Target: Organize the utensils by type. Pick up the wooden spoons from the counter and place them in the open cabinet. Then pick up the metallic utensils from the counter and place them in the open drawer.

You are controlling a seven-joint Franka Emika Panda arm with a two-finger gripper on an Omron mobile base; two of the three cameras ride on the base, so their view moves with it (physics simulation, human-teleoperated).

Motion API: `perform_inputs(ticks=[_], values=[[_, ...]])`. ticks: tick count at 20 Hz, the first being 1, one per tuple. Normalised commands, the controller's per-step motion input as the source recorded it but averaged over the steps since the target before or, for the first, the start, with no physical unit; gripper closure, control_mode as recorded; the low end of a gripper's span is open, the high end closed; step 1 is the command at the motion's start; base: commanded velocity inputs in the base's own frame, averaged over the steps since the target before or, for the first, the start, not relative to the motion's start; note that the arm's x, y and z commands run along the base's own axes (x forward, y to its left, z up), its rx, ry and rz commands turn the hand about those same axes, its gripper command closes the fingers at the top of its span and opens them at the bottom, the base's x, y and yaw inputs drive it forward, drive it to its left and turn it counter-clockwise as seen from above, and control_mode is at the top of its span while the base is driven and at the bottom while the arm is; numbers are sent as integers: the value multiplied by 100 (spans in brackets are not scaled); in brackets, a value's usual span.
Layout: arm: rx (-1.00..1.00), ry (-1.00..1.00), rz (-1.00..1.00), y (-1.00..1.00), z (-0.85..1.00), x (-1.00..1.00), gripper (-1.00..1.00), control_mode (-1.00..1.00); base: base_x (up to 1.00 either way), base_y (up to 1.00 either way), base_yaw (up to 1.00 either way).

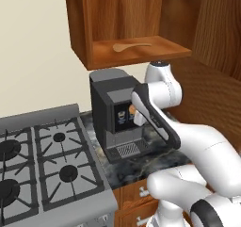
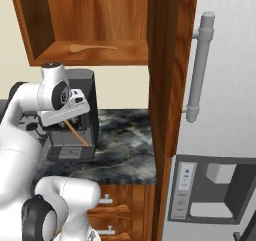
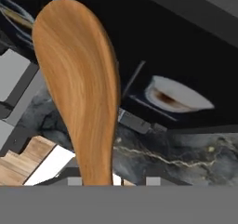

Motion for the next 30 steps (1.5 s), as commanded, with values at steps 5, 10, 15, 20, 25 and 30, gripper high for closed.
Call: perform_inputs(ticks=[5,10,15,20,25,30], values=[[0,-28,17,0,46,0,100,-100,0,0,0],[0,-33,11,0,57,0,100,-100,0,0,0],[0,-38,15,-2,64,0,100,-100,0,0,0],[-1,-42,8,-4,58,1,100,-100,0,0,0],[0,-9,9,-7,72,0,100,-100,0,0,0],[0,0,1,-16,64,0,100,-100,0,0,0]])
